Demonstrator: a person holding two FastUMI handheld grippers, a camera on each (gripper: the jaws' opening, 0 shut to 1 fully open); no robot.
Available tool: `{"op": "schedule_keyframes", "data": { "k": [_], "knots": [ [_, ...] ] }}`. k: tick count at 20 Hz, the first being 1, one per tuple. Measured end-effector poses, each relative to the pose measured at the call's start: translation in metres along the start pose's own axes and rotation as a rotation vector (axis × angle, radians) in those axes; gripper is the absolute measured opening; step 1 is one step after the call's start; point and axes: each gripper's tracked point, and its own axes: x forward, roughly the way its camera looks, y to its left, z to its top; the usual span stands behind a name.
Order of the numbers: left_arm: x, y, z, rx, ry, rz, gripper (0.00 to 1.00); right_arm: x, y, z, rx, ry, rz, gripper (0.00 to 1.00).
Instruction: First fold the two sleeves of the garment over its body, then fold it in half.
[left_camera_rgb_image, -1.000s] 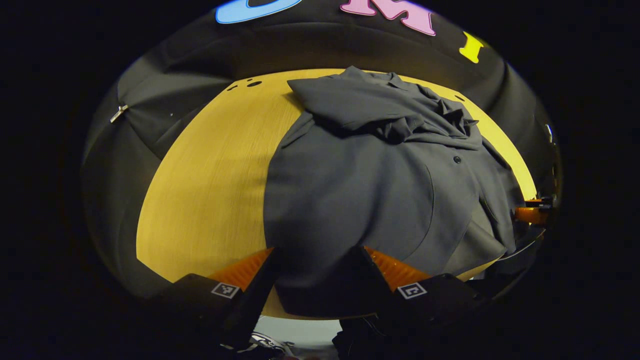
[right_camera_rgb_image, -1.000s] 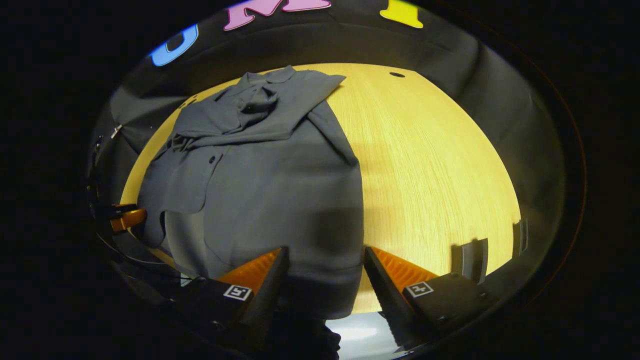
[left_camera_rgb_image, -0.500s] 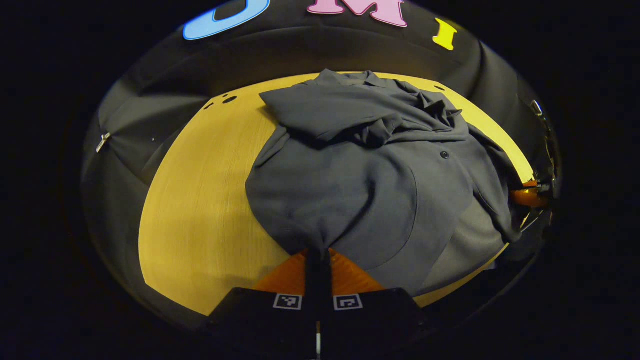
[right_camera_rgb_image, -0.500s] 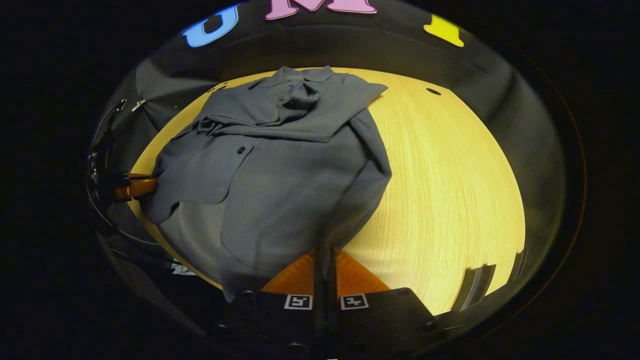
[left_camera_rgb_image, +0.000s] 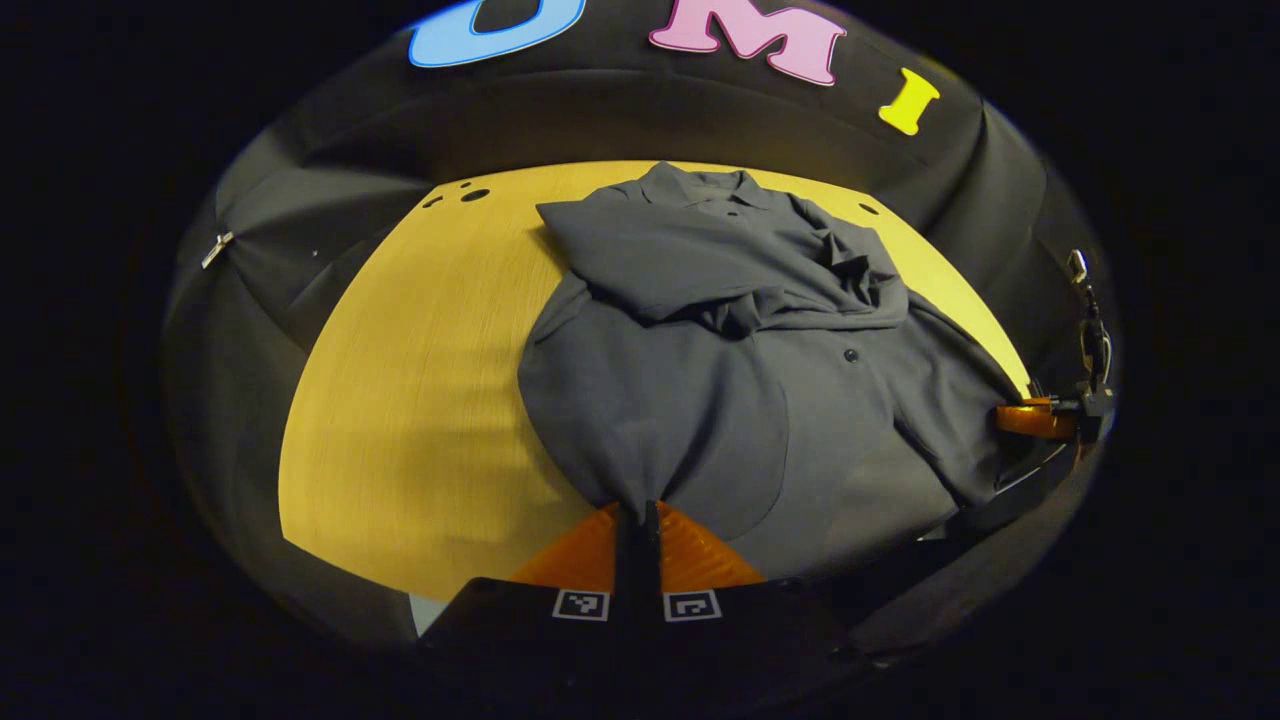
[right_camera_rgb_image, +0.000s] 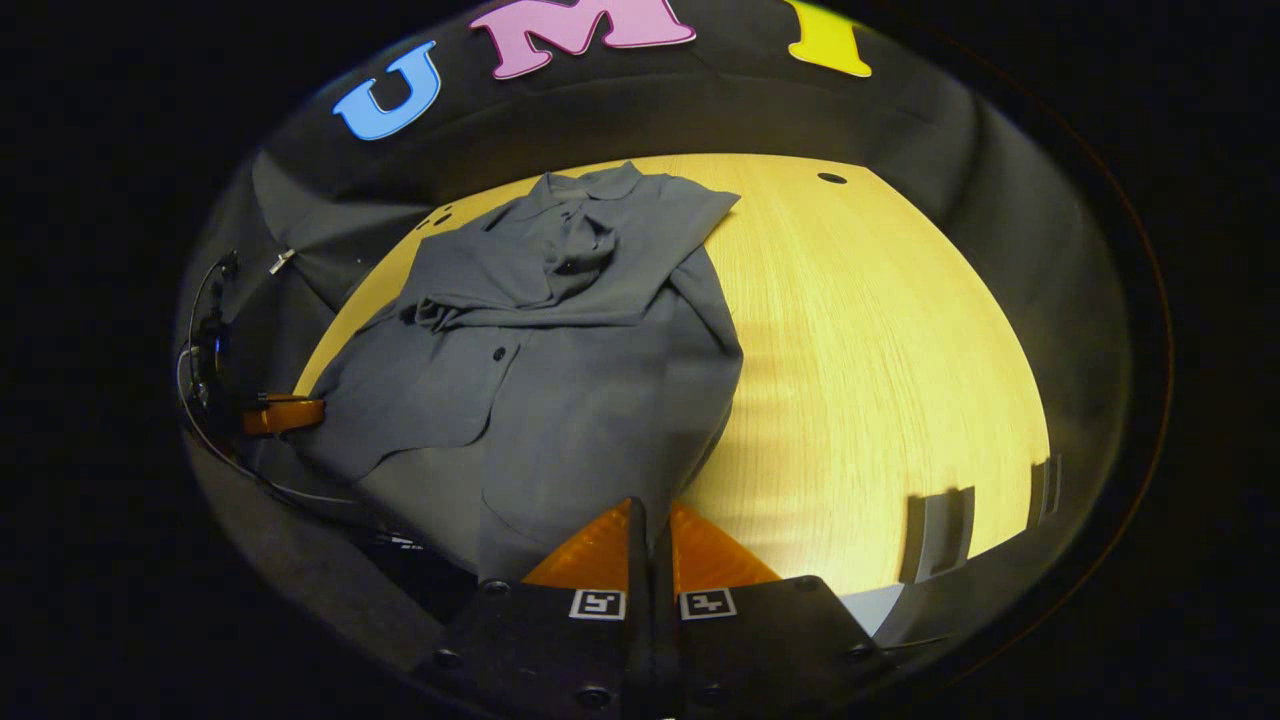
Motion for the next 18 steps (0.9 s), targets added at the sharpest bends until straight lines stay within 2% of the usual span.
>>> {"op": "schedule_keyframes", "data": {
  "k": [1,2,5,9,15,16,17,18],
  "knots": [
    [-0.011,-0.002,0.003,-0.005,-0.014,-0.006,0.08,-0.007,0.000,0.008,0.008,-0.016,0.006,0.05],
    [-0.019,-0.004,0.011,-0.012,-0.032,-0.010,0.05,-0.011,0.001,0.021,0.020,-0.035,0.013,0.05],
    [-0.034,-0.008,0.046,-0.056,-0.101,-0.020,0.05,-0.012,0.007,0.078,0.049,-0.113,0.034,0.05],
    [-0.052,-0.012,0.095,-0.086,-0.203,-0.031,0.05,-0.034,0.014,0.136,0.065,-0.255,0.045,0.05],
    [-0.060,-0.004,0.167,-0.074,-0.348,-0.027,0.06,-0.044,0.020,0.223,0.039,-0.399,0.049,0.05],
    [-0.058,0.000,0.179,-0.079,-0.365,-0.023,0.06,-0.040,0.019,0.231,0.042,-0.411,0.048,0.00],
    [-0.056,0.003,0.191,-0.086,-0.382,-0.020,0.05,-0.037,0.018,0.243,0.045,-0.425,0.047,0.00],
    [-0.052,0.004,0.202,-0.094,-0.395,-0.017,0.06,-0.034,0.017,0.255,0.048,-0.443,0.043,0.05]
  ]
}}
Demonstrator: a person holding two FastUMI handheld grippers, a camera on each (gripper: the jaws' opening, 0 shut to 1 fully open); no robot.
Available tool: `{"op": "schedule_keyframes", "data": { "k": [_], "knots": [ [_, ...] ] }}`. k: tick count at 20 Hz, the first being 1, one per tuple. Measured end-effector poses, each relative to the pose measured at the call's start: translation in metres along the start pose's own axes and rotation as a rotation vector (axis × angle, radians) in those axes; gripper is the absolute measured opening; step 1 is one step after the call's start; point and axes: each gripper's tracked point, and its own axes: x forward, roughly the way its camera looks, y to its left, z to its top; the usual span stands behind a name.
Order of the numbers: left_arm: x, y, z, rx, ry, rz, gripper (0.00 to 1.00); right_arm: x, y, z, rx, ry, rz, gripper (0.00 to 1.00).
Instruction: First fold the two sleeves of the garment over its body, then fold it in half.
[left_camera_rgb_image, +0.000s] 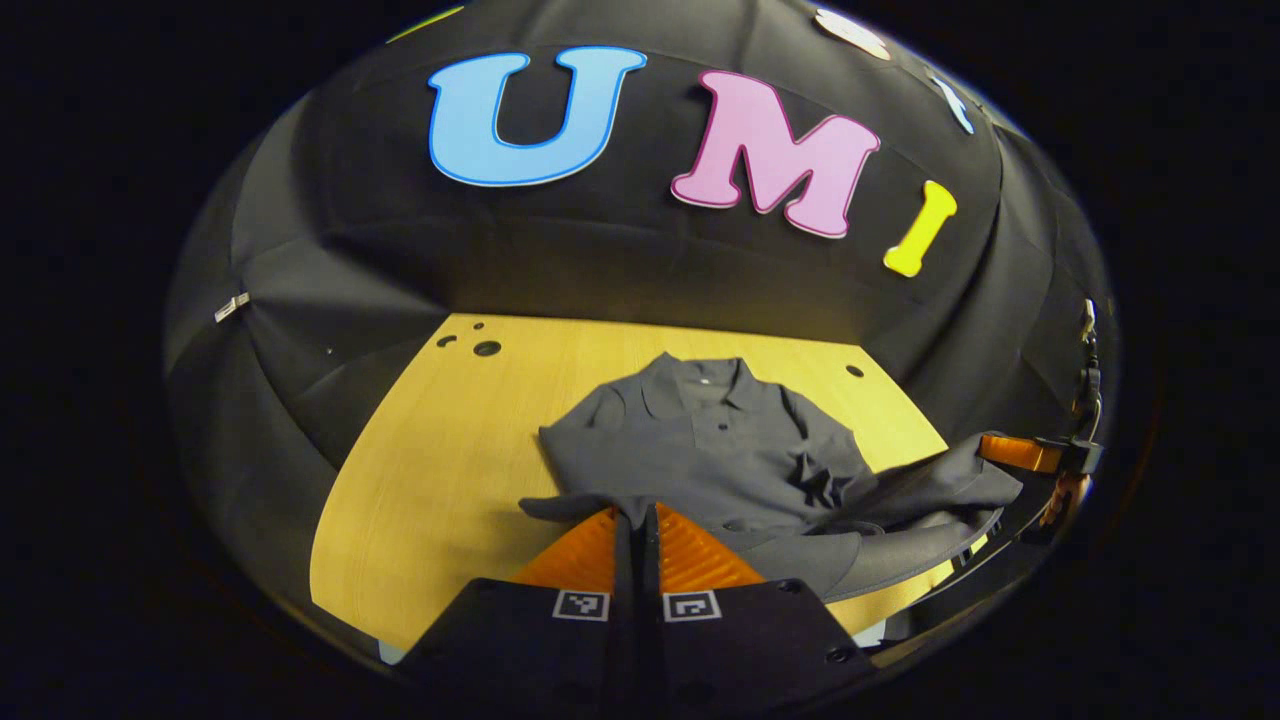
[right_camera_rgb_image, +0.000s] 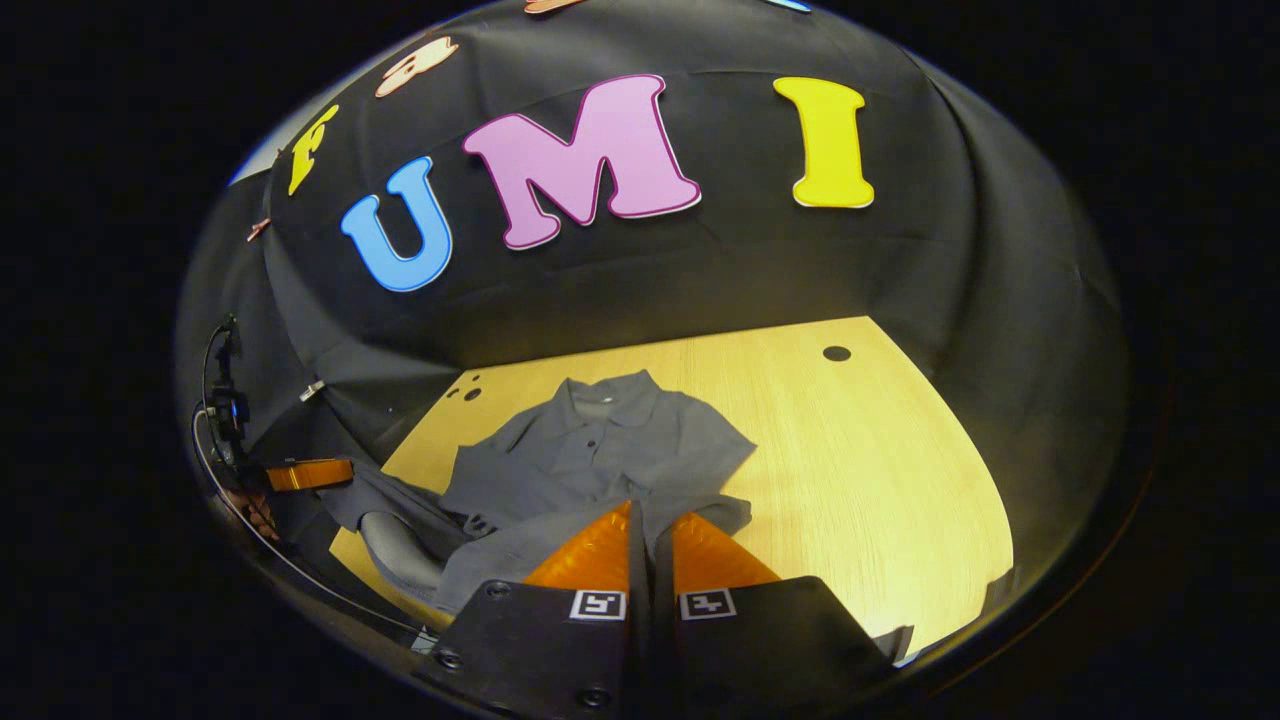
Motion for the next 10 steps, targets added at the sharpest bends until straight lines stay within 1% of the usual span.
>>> {"op": "schedule_keyframes", "data": {
  "k": [2,5,10],
  "knots": [
    [0.014,0.003,0.017,-0.001,-0.030,0.006,0.06,0.015,-0.001,0.018,0.000,-0.033,-0.004,0.05],
    [0.038,0.008,0.039,0.034,-0.062,0.025,0.05,0.039,-0.006,0.042,-0.015,-0.066,-0.015,0.05],
    [0.082,0.019,0.066,0.081,-0.092,0.047,0.05,0.087,-0.018,0.068,-0.066,-0.085,-0.039,0.05]
  ]
}}
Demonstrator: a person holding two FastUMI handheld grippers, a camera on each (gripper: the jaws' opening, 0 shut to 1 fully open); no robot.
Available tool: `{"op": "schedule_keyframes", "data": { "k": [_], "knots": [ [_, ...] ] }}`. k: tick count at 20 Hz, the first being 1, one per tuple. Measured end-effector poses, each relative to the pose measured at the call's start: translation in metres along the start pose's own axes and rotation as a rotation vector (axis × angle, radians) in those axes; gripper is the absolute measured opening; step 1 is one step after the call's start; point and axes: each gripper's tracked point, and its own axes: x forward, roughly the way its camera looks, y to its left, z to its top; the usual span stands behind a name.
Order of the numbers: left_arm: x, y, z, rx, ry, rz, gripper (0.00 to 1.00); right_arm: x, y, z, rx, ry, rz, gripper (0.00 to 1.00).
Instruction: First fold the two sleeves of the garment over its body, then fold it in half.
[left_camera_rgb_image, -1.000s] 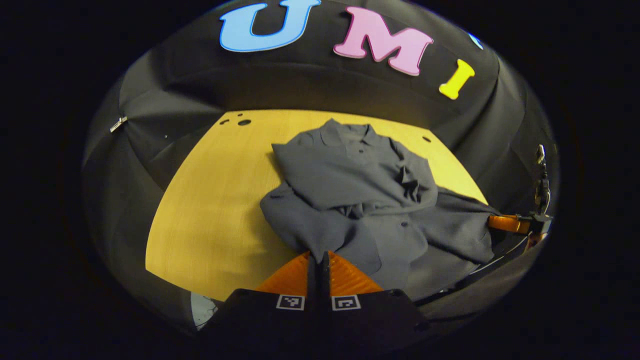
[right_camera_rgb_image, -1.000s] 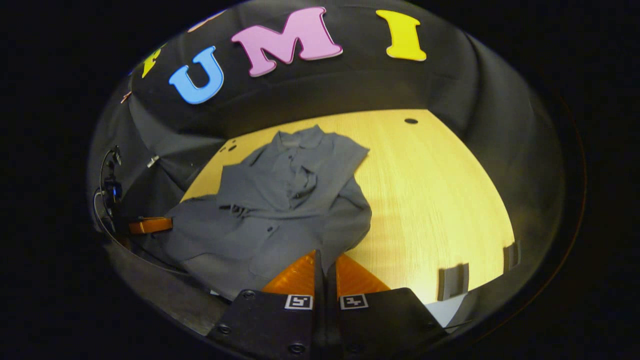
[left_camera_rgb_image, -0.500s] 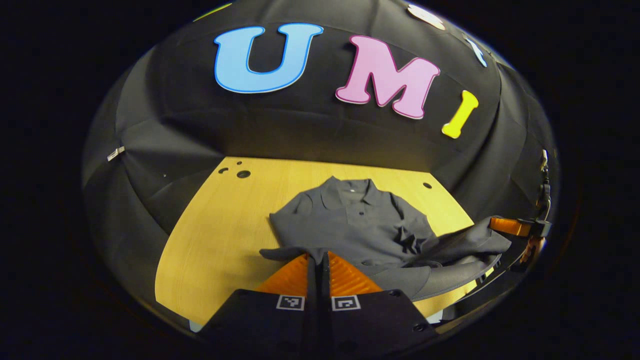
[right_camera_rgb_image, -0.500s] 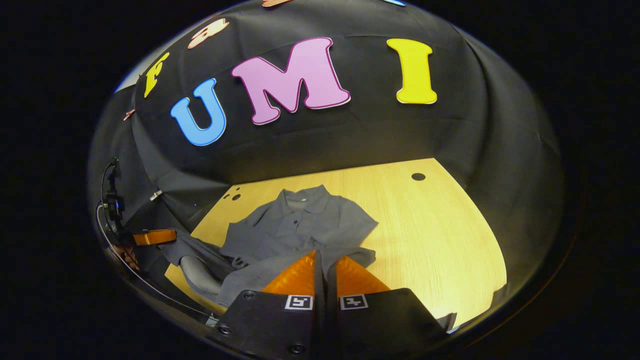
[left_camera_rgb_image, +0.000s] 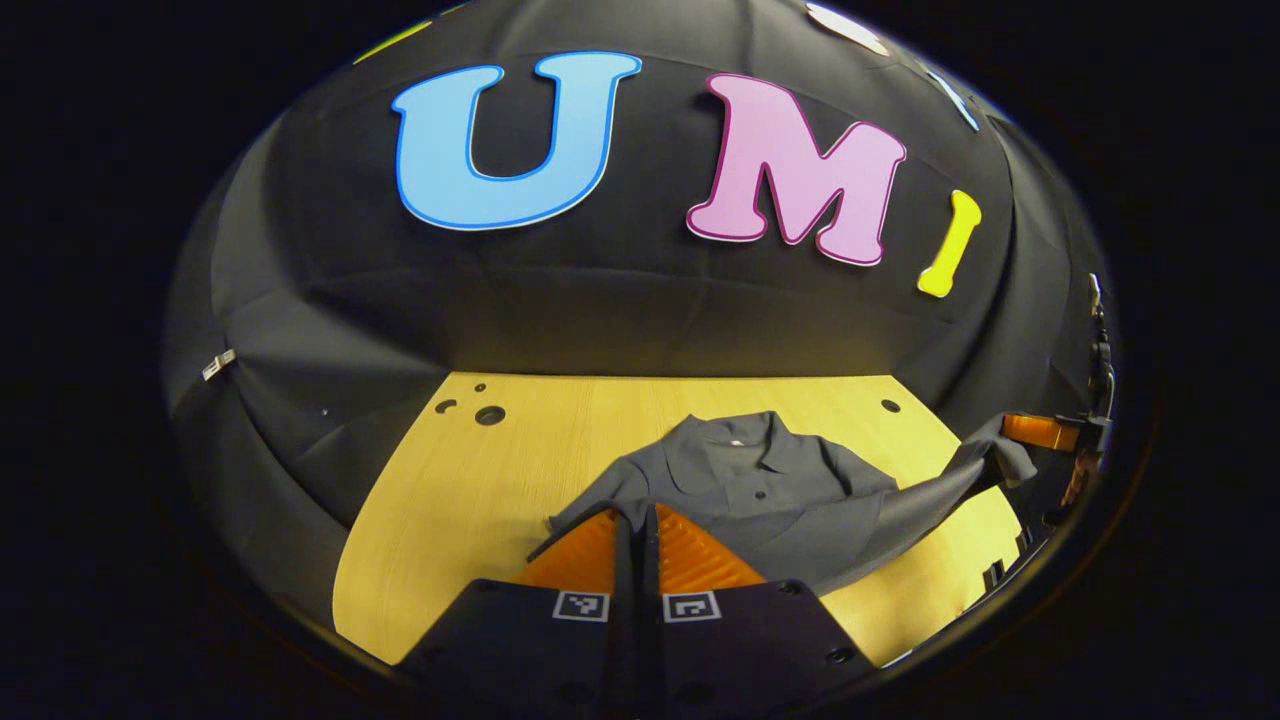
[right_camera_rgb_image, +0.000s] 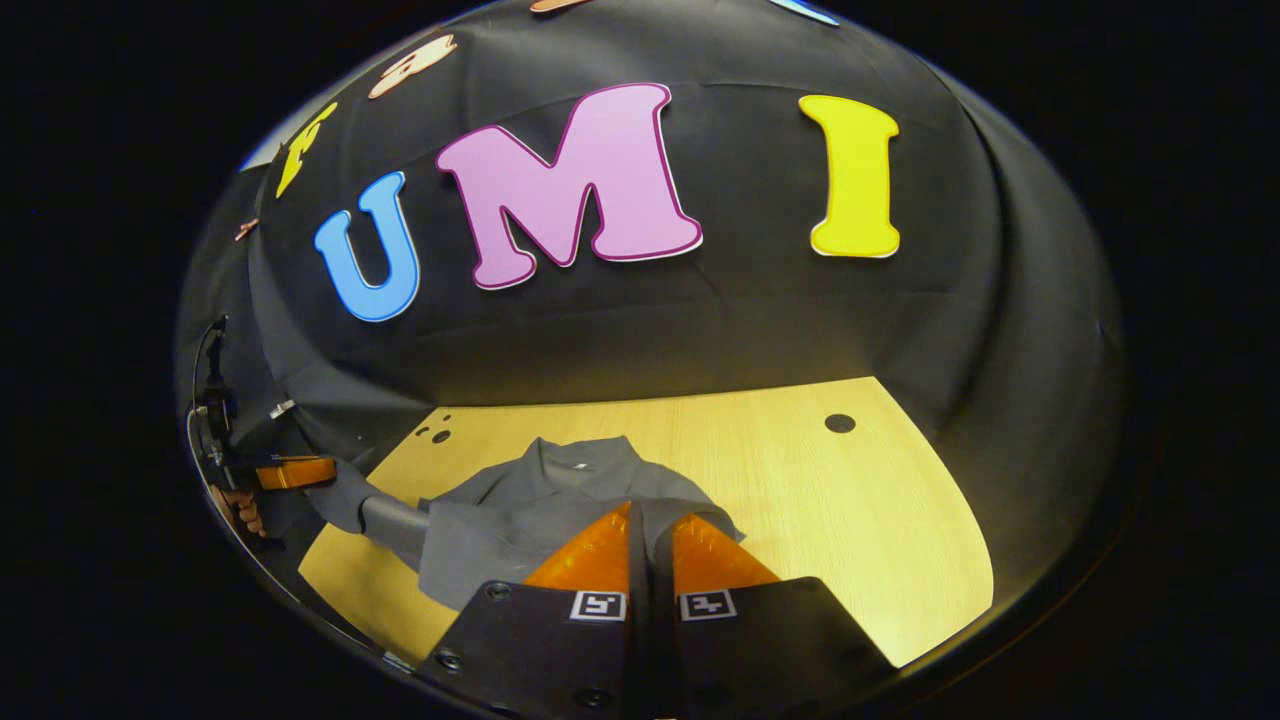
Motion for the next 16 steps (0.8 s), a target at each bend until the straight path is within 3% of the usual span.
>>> {"op": "schedule_keyframes", "data": {
  "k": [4,5,6,16],
  "knots": [
    [0.038,0.005,0.009,0.025,-0.004,0.011,0.05,0.040,-0.008,0.003,-0.010,0.010,-0.010,0.05],
    [0.049,0.005,0.009,0.027,-0.002,0.012,0.05,0.051,-0.010,0.001,-0.015,0.017,-0.014,0.00],
    [0.061,0.005,0.009,0.026,0.000,0.014,0.05,0.062,-0.014,-0.001,-0.019,0.025,-0.020,0.05],
    [0.175,0.010,-0.009,0.073,0.052,0.037,0.05,0.161,-0.047,-0.035,-0.019,0.110,-0.057,0.05]
  ]
}}
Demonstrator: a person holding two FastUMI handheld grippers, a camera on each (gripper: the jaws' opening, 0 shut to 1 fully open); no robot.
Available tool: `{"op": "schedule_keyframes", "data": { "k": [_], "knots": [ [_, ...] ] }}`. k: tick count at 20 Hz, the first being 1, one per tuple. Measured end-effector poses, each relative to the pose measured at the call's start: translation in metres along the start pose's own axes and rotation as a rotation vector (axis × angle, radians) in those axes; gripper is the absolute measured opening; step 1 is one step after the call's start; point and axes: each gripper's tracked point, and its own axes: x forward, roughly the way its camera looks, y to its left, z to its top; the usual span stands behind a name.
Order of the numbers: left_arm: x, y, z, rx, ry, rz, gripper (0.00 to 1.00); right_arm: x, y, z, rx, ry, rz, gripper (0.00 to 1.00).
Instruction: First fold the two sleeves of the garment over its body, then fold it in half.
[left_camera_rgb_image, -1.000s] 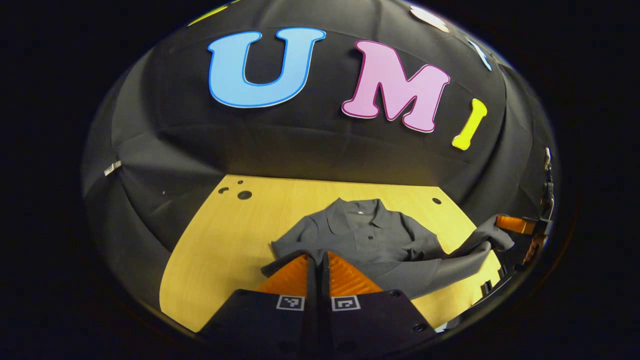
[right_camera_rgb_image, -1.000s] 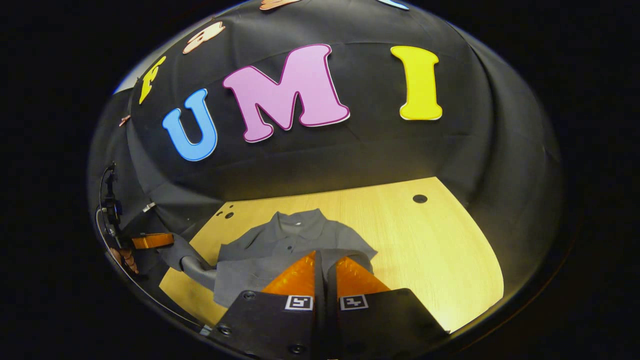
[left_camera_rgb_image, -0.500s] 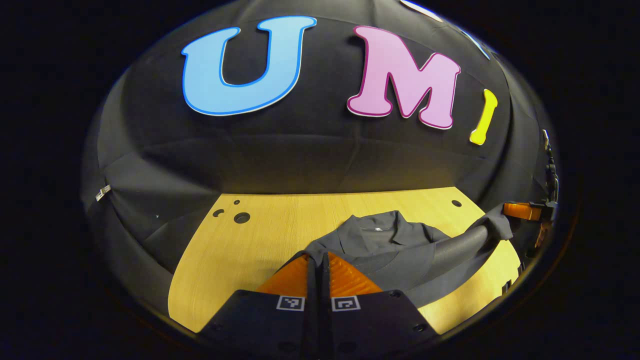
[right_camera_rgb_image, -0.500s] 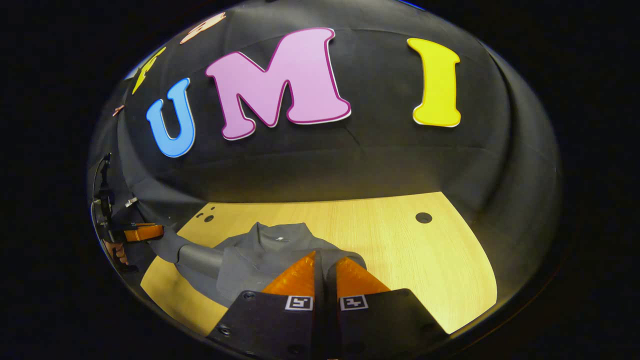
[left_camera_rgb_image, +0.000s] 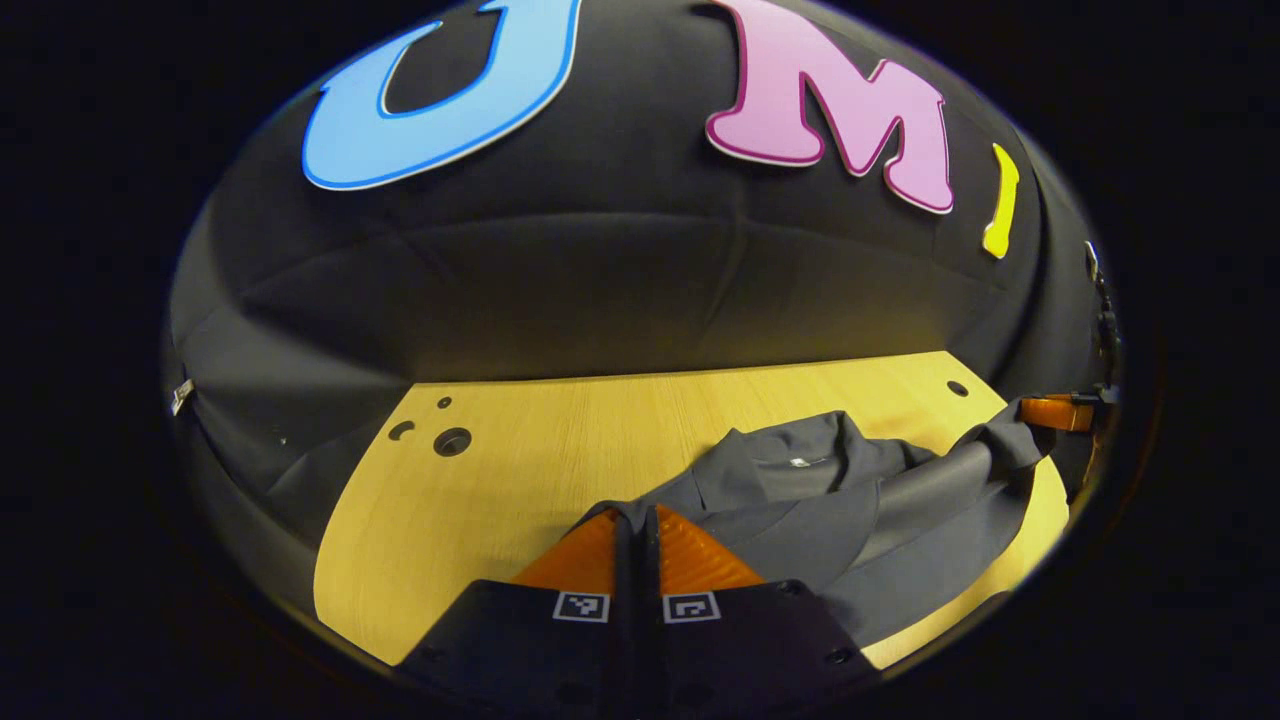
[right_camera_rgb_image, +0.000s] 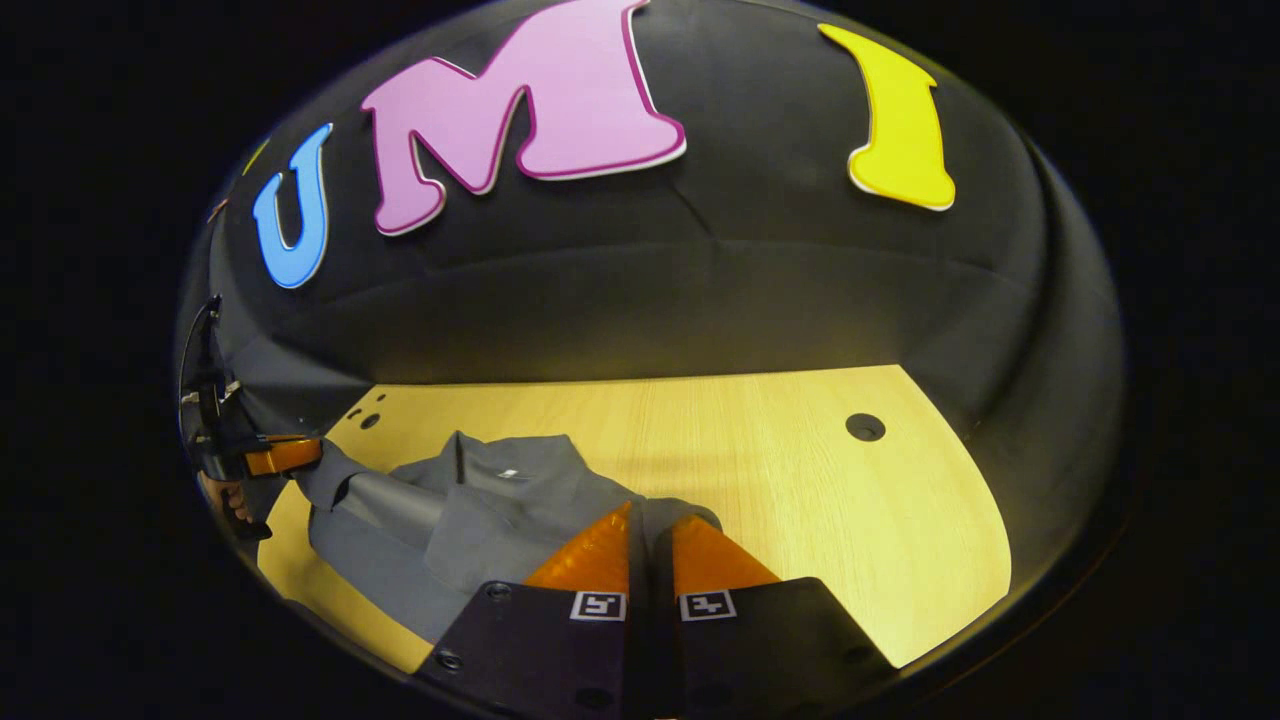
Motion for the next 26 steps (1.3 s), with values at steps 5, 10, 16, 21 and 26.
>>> {"op": "schedule_keyframes", "data": {
  "k": [5,10,16,21,26],
  "knots": [
    [0.043,0.003,-0.026,0.008,0.060,0.025,0.05,0.043,-0.007,-0.024,-0.003,0.041,-0.011,0.05],
    [0.072,0.000,-0.052,0.042,0.128,0.051,0.06,0.072,-0.013,-0.052,-0.009,0.106,-0.039,0.05],
    [0.087,0.000,-0.078,0.117,0.228,0.079,0.11,0.084,-0.016,-0.081,0.018,0.198,-0.022,0.11],
    [0.080,0.009,-0.076,0.178,0.249,0.124,0.40,0.077,-0.014,-0.079,0.052,0.213,-0.012,0.39],
    [0.063,0.015,-0.067,0.163,0.231,0.144,0.80,0.057,-0.018,-0.065,0.049,0.194,-0.033,0.76]
  ]
}}
